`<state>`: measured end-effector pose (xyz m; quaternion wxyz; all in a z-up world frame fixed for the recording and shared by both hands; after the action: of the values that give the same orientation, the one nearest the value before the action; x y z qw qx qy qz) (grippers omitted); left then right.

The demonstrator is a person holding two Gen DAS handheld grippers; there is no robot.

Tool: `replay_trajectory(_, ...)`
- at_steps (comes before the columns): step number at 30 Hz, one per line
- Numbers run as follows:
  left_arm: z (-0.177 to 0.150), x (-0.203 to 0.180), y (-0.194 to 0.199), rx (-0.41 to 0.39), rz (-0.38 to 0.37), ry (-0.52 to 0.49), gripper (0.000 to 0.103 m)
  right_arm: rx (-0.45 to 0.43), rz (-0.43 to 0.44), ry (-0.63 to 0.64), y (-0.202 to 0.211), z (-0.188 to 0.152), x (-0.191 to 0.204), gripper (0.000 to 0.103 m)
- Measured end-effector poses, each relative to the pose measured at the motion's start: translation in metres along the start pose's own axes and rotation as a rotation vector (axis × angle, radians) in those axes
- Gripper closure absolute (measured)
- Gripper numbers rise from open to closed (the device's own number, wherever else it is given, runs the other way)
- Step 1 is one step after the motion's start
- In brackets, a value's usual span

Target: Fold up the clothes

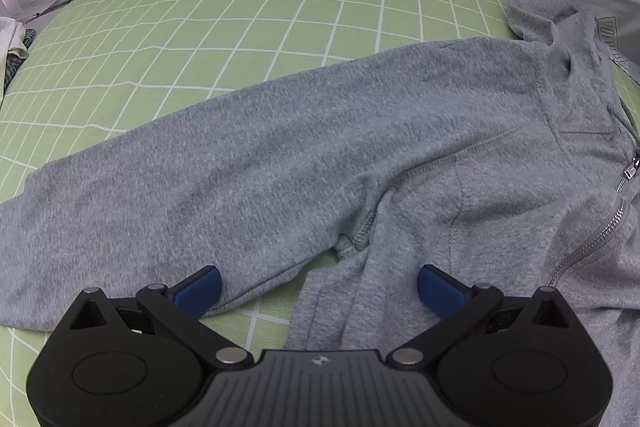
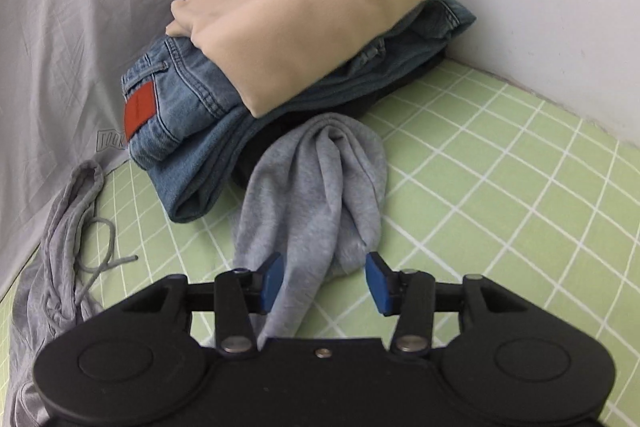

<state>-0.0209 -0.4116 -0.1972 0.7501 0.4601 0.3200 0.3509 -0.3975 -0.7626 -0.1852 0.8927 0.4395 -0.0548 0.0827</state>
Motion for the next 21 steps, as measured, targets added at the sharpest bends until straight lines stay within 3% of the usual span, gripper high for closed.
replay_trajectory(4,0.001,0.0,-0.001,0.006,-0.003,-0.004,0.0,0.056,0.049,-0.028,-0.008,-0.012,0.0,0.063)
replay_trajectory(6,0.002,0.0,-0.001,0.005,-0.003,-0.004,0.0,0.095,0.069,-0.033,-0.014,-0.014,0.008,0.077)
replay_trajectory(7,0.002,0.0,0.0,0.004,-0.004,-0.005,0.0,0.115,0.065,-0.03,-0.016,-0.015,0.01,0.089)
replay_trajectory(9,0.002,0.0,-0.001,0.002,-0.006,-0.005,0.0,0.127,0.045,-0.03,-0.014,-0.015,0.012,0.097)
replay_trajectory(17,0.001,0.001,-0.001,-0.004,-0.005,-0.006,0.0,0.025,-0.009,0.0,0.055,0.008,0.014,0.099)
replay_trajectory(21,0.003,0.002,-0.001,0.009,-0.008,-0.01,0.0,-0.025,-0.015,0.099,0.051,0.019,0.044,0.099)
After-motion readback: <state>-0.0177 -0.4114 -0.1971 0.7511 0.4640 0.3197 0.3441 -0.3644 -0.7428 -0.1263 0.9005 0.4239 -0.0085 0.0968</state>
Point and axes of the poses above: each gripper's, at about its wrist camera, not at the fingertips, and y roughly against the way its jaws point, x to its left, z to its top, the point moved 3 cm from there along -y, roughly the way its jaws point, and after that the axes turned 11 degrees about -z, right-handed, at the moved point
